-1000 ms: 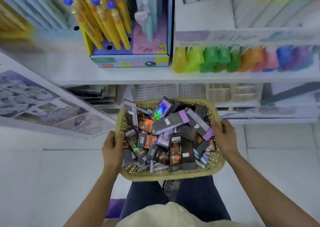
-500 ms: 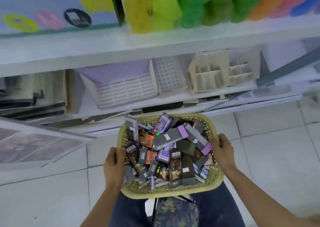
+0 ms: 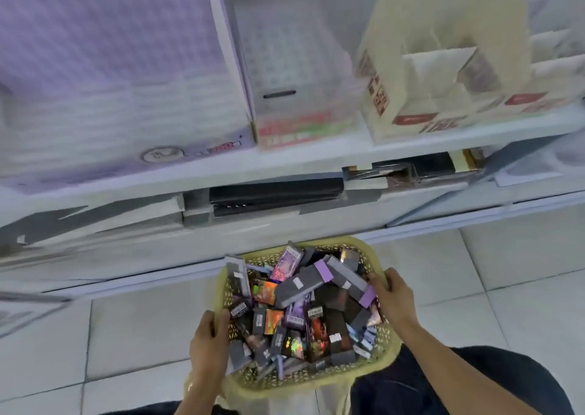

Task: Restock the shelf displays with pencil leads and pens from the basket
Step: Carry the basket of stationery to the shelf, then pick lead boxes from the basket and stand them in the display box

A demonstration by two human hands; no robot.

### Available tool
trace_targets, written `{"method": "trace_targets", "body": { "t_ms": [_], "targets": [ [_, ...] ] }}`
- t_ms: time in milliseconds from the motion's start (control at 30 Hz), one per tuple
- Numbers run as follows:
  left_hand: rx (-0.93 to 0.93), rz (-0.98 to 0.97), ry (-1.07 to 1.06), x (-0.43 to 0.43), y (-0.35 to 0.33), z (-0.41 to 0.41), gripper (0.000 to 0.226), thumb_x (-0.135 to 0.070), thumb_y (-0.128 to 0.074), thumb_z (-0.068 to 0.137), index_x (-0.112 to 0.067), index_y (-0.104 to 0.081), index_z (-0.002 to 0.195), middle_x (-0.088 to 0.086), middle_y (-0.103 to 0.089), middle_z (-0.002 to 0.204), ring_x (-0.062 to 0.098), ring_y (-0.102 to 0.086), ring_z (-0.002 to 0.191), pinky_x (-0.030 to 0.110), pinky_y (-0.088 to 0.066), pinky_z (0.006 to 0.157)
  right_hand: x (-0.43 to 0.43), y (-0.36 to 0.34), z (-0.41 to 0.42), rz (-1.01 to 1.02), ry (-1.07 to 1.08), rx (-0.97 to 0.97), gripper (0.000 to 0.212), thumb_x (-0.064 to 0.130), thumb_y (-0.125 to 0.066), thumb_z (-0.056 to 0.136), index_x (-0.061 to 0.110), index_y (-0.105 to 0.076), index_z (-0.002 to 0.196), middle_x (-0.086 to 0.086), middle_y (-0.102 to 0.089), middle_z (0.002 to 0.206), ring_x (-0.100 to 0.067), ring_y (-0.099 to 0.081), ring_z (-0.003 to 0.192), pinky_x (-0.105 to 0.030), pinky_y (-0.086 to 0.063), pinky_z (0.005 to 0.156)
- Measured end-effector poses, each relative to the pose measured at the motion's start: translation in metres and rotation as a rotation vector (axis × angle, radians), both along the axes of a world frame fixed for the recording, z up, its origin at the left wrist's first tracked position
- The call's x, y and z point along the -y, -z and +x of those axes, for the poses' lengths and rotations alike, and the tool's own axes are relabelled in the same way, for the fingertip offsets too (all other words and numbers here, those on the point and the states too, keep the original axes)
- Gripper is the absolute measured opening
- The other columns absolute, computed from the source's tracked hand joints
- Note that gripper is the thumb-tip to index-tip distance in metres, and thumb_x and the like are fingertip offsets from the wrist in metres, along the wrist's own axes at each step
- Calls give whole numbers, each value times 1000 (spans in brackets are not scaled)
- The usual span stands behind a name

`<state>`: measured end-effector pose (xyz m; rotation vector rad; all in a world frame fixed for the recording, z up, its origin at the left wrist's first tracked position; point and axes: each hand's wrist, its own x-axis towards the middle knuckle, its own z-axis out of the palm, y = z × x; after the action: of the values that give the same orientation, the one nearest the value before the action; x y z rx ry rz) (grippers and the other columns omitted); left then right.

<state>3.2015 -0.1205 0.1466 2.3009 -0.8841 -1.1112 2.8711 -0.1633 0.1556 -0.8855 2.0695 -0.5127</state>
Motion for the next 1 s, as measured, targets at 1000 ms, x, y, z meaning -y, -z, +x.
{"method": "trace_targets", "body": {
  "t_ms": [1000],
  "targets": [
    [352, -474, 549, 48, 167, -54, 12, -9, -68, 86, -9, -64, 98, 7, -62, 97, 22, -48, 100, 41, -43, 90, 47, 190, 21, -341, -459, -169, 32, 32, -62, 92, 19, -54, 119, 2, -55, 113, -14, -53, 102, -30, -46, 85]
  ]
}}
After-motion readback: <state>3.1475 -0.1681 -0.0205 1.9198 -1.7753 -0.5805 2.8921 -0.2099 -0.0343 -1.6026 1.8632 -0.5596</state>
